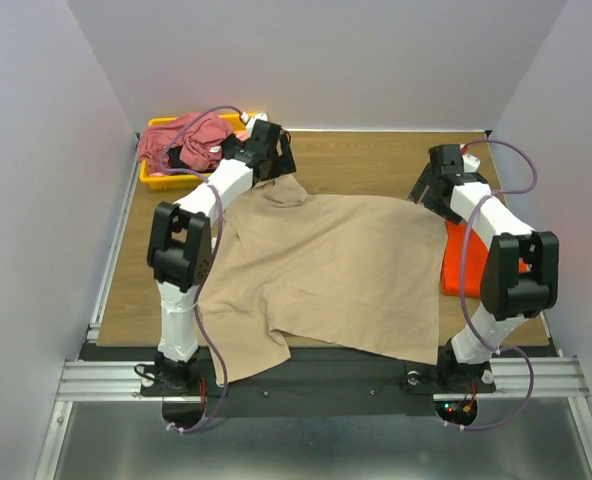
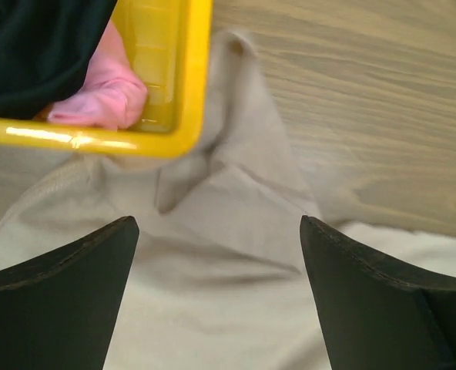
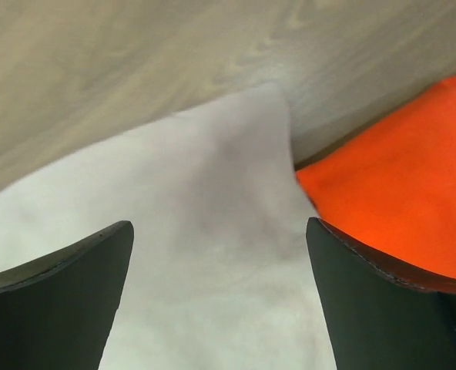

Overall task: Fold and stack the t-shirts
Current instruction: Flatten out the tshirt

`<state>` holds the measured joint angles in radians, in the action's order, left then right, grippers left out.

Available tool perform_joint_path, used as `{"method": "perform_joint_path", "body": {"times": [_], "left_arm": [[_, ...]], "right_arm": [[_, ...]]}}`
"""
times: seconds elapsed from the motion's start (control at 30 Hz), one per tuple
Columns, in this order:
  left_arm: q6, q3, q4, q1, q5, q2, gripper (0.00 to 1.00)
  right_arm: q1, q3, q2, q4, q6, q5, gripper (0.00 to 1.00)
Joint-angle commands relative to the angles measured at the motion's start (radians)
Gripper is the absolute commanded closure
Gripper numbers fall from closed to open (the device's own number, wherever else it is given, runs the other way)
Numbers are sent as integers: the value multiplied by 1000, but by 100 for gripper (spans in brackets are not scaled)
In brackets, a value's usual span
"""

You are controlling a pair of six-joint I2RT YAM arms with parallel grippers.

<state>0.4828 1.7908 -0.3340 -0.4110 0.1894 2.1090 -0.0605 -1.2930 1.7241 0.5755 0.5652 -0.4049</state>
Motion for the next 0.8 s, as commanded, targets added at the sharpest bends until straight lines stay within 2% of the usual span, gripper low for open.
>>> {"method": "perform_joint_path", "body": {"times": [0.0, 0.13, 0.3, 0.4, 0.53, 0.77], "left_arm": [[-13, -96, 145, -28, 47, -312, 1], [-1, -191, 153, -35, 67, -380, 1], [-9, -269, 159, -57, 47, -394, 1], [3, -364, 188, -87, 30, -411, 1], [20, -479, 269, -104, 19, -428, 1], [30, -505, 277, -104, 24, -339, 2]], "right_arm": [[-9, 21, -168, -86, -19, 78, 0], [-9, 128, -267, -89, -27, 136, 0], [-10, 276, -365, -161, -45, 367, 0], [-31, 371, -397, -215, -33, 447, 0], [-48, 420, -360, -232, -21, 436, 0], [-52, 478, -229, -258, 22, 411, 0]]}}
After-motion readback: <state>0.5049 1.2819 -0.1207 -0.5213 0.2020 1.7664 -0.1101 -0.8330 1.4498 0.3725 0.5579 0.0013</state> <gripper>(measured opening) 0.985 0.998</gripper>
